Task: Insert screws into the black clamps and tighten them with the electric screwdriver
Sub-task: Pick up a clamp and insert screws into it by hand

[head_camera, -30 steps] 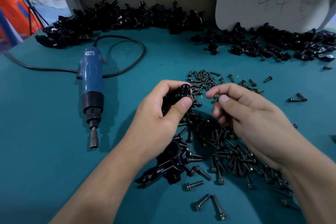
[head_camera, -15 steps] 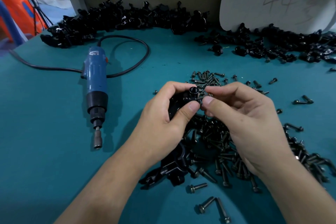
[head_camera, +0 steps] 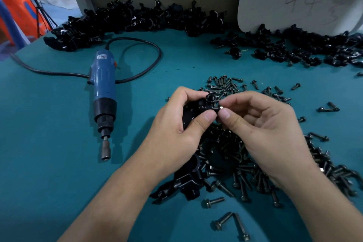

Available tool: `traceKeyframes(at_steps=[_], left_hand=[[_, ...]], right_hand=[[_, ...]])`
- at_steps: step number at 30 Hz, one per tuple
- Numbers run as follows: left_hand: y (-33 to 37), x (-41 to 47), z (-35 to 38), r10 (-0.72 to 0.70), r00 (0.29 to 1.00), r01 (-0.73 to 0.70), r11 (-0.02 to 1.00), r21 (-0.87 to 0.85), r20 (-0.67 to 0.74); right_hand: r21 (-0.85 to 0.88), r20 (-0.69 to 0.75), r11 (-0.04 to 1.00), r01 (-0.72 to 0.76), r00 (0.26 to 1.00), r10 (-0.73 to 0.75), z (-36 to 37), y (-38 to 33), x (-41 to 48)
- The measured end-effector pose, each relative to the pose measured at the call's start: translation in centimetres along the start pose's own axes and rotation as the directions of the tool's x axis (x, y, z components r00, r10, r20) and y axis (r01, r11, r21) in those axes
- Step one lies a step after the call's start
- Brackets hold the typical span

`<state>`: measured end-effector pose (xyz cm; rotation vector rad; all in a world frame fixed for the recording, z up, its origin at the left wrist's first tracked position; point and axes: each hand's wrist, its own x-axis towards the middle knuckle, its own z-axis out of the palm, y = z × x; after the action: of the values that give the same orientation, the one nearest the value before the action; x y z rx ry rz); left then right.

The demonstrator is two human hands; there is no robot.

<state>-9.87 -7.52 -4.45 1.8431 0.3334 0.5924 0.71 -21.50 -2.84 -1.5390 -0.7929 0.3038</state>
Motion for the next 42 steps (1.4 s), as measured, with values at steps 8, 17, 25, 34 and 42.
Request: traceKeyframes(at_steps=[8,17,25,34,42], left_hand=[[0.0,0.2,0.0,0.017,1.000,-0.016,0.999,-0.039,0.022],[0.0,0.3,0.2,0.021,1.000,-0.020,0.999,-0.028,0.021],[0.0,0.2,0.5,0.037,0.998,-0.036,0.999,-0.034,0.046],[0.0,0.3,0.2,0.012,1.000,-0.012,0.999,-0.052,0.011],[0.0,0.1,0.4,0.000,0.999,0.004,0.997,-0.081,0.043]], right_hand=[[-0.325,0.050,0.940,0.104,0.994,-0.093,0.3,0.4,-0.3],[-0.335,0.057,0.929,0.154,0.988,-0.143,0.9,0.2,-0.3],[-0.379,-0.034,0.918,0.120,0.989,-0.144,1.2,0.2,-0.4],[-0.385,0.122,0.913,0.135,0.988,-0.094,0.4,0.1,-0.3],[-0.422,0.141,0.900,0.113,0.988,-0.058,0.1,-0.1,-0.3]])
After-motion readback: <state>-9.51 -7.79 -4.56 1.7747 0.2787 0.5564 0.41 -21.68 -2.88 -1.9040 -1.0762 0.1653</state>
